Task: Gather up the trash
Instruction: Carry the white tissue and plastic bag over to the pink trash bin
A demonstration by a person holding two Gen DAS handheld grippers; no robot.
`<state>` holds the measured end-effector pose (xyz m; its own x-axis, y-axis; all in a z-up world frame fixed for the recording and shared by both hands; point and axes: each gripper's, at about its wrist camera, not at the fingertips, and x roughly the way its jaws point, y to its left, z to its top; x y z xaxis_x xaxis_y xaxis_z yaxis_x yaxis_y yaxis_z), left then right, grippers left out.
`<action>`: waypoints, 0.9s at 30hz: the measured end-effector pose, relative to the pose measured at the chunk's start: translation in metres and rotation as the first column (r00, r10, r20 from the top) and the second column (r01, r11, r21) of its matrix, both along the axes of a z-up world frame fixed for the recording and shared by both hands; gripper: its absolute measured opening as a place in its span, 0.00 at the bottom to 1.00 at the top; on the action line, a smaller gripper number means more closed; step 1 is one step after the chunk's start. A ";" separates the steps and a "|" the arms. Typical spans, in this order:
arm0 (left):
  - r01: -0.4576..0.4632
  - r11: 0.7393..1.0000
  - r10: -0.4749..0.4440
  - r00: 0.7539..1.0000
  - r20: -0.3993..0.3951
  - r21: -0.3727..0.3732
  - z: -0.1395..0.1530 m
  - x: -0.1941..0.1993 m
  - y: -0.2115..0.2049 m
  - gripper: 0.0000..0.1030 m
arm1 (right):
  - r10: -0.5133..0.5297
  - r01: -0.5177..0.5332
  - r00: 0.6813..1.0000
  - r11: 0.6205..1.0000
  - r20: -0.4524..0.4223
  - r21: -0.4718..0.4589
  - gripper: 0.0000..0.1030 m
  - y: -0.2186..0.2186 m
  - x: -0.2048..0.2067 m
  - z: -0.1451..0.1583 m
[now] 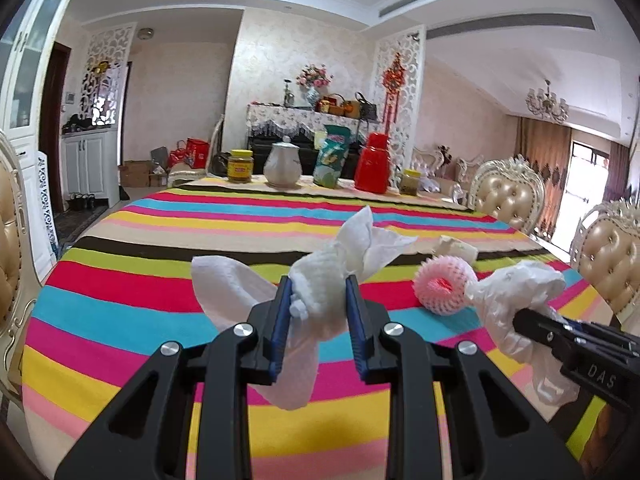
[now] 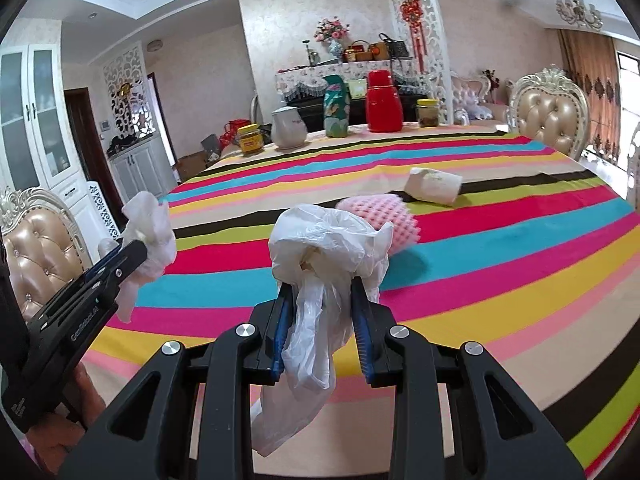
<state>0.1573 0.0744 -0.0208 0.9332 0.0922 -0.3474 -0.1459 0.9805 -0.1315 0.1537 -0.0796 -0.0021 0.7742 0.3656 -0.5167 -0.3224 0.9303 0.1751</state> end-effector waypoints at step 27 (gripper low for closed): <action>0.269 0.962 -0.264 0.960 -0.094 0.051 -0.003 -0.009 -0.104 0.25 | -0.146 0.145 0.988 0.989 0.043 0.026 0.27 -0.105 -0.044 -0.002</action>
